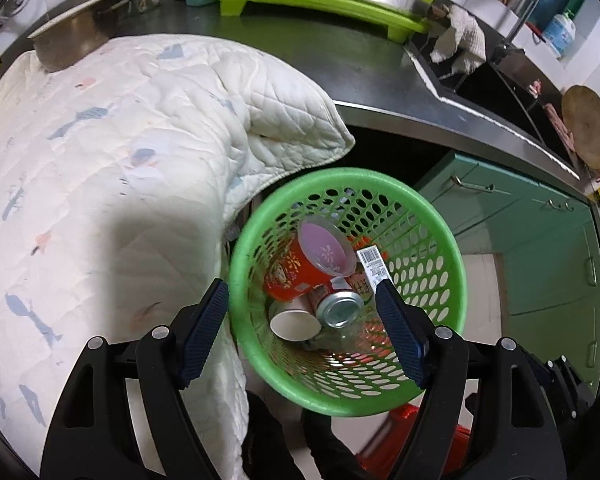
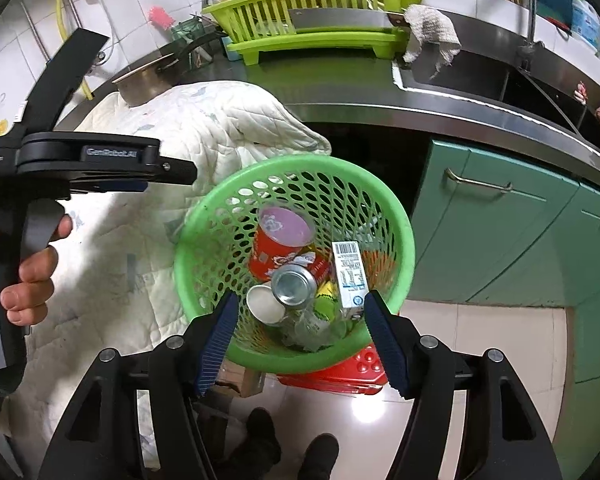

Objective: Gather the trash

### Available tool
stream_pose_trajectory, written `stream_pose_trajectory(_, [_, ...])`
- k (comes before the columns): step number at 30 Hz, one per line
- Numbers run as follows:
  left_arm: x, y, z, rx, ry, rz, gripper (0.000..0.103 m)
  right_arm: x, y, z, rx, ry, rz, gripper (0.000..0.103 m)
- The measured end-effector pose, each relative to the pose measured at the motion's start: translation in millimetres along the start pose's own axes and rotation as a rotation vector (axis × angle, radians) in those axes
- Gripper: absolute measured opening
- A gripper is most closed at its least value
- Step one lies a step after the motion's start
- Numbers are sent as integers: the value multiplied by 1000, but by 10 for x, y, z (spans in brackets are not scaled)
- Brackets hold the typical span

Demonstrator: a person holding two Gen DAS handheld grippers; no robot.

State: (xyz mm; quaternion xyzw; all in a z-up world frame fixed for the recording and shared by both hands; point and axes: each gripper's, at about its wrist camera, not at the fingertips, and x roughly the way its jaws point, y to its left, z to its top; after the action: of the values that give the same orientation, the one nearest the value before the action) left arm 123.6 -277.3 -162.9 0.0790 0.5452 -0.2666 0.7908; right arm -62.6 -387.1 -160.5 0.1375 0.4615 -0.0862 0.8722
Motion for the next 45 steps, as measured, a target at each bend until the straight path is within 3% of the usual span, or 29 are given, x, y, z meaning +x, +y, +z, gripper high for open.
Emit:
stream_pose_trajectory(9, [-397,252,-60,-35,-83,44,78,-12,197,149,-45,-14,24,65])
stream_pose_trajectory(27, [-1328,857,-433,-71,-294,259,92,-87,806,527,-162,-56,98,73])
stream_pose_trajectory(34, [-1712,1075,-591,-95,-376,366,95,-191,1106,692,-225,-95,130,74])
stream_pose_trajectory(45, [-2131,1295,-849,-154,-446,427,98,-500,1501,939,-273,-192,160,78])
